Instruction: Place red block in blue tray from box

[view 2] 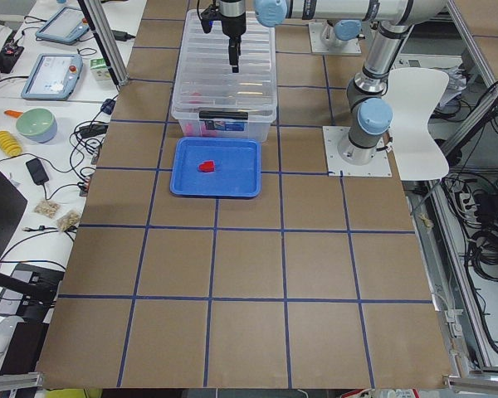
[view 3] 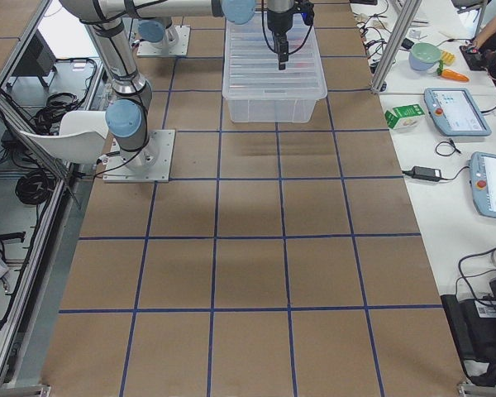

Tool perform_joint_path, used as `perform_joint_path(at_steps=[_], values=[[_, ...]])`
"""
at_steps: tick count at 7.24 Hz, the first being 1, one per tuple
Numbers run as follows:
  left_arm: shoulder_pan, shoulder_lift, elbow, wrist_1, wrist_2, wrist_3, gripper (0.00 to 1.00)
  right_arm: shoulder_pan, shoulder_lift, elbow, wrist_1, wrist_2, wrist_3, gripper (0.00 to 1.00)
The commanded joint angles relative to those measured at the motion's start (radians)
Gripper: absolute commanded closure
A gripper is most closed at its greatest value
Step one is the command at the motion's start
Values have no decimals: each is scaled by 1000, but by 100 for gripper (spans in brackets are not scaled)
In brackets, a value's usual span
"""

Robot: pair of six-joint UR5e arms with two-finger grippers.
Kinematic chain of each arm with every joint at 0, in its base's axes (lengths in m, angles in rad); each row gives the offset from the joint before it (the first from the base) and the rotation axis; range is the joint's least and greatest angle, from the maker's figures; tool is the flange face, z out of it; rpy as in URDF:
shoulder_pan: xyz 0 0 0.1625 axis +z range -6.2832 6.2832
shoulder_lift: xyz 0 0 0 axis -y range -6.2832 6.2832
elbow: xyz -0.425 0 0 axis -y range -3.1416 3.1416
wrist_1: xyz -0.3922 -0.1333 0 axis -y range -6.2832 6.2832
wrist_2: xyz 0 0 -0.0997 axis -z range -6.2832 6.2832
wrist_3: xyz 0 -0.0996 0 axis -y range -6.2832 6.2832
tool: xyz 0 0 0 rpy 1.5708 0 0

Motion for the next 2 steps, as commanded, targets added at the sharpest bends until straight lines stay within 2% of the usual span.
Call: perform_joint_path(at_steps=[1,2], values=[[3,9,-9,0,-1,1,0,0,0,0,1,0,-3,0],[3,9,-14,0,-5,1,0,0,0,0,1,-1,-3,0]])
